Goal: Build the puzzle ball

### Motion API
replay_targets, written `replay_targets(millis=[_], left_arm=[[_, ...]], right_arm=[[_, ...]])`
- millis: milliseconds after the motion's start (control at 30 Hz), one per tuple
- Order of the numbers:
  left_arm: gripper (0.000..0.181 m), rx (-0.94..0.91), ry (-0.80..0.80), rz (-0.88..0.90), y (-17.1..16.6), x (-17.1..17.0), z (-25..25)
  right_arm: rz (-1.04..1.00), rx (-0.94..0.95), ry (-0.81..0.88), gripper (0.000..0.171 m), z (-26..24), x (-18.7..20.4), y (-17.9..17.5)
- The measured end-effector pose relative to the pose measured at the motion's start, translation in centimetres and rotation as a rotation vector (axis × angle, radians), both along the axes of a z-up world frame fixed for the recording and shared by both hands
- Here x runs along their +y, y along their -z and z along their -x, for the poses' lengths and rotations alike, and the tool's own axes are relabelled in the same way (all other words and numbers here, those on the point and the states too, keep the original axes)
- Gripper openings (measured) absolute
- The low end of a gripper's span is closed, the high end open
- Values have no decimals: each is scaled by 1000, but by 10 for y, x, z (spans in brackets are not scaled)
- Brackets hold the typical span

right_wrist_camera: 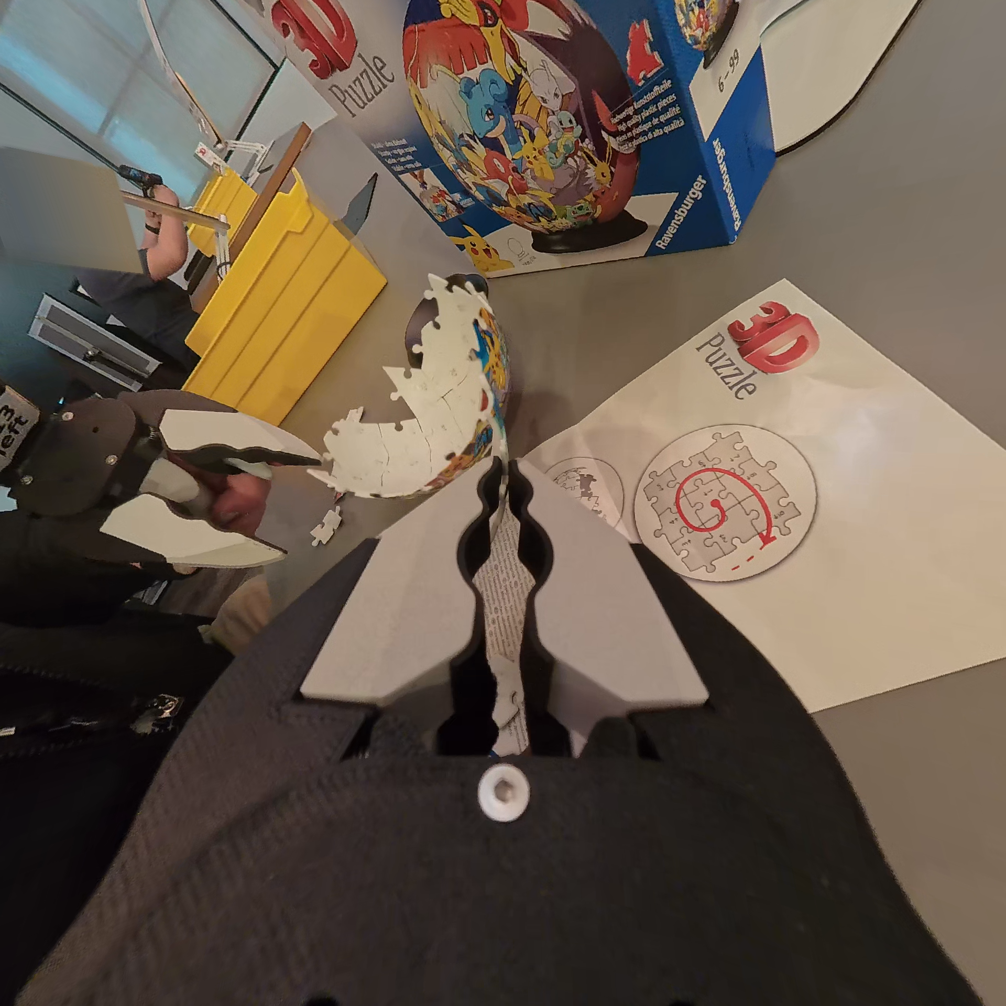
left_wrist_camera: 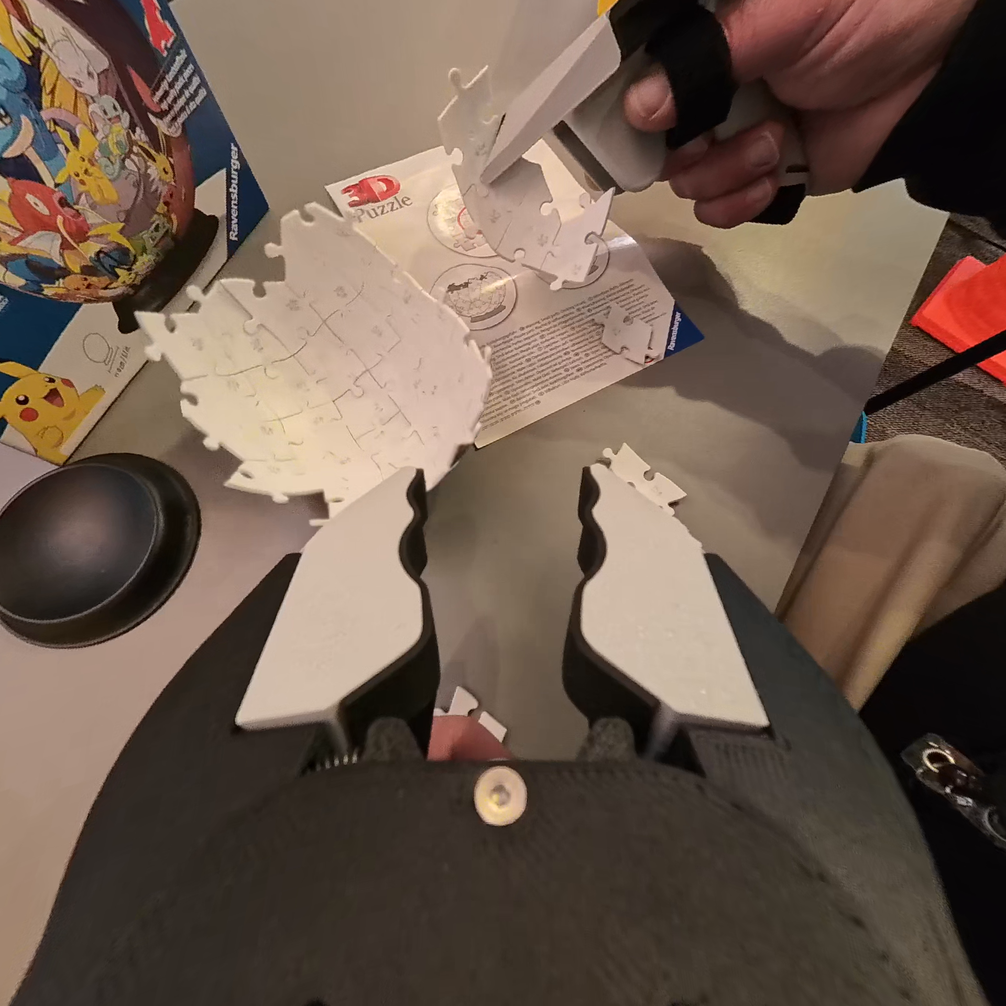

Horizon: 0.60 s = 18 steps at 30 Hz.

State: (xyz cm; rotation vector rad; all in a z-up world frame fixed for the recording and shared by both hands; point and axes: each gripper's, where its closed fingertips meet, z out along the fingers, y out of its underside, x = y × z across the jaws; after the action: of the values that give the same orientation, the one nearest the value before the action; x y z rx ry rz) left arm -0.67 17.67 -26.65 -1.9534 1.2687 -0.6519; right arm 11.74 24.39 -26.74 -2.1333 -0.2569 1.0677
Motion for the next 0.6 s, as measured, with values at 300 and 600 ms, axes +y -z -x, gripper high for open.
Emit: replay_targets(millis=[300, 600], left_arm=[[53, -36, 54, -42, -25, 13, 18], [53, 52, 37, -88, -43, 106, 25]], right_arm=[[-1, 0, 0, 0, 0, 3, 0], [-10, -1, -13, 0, -2, 17, -4]])
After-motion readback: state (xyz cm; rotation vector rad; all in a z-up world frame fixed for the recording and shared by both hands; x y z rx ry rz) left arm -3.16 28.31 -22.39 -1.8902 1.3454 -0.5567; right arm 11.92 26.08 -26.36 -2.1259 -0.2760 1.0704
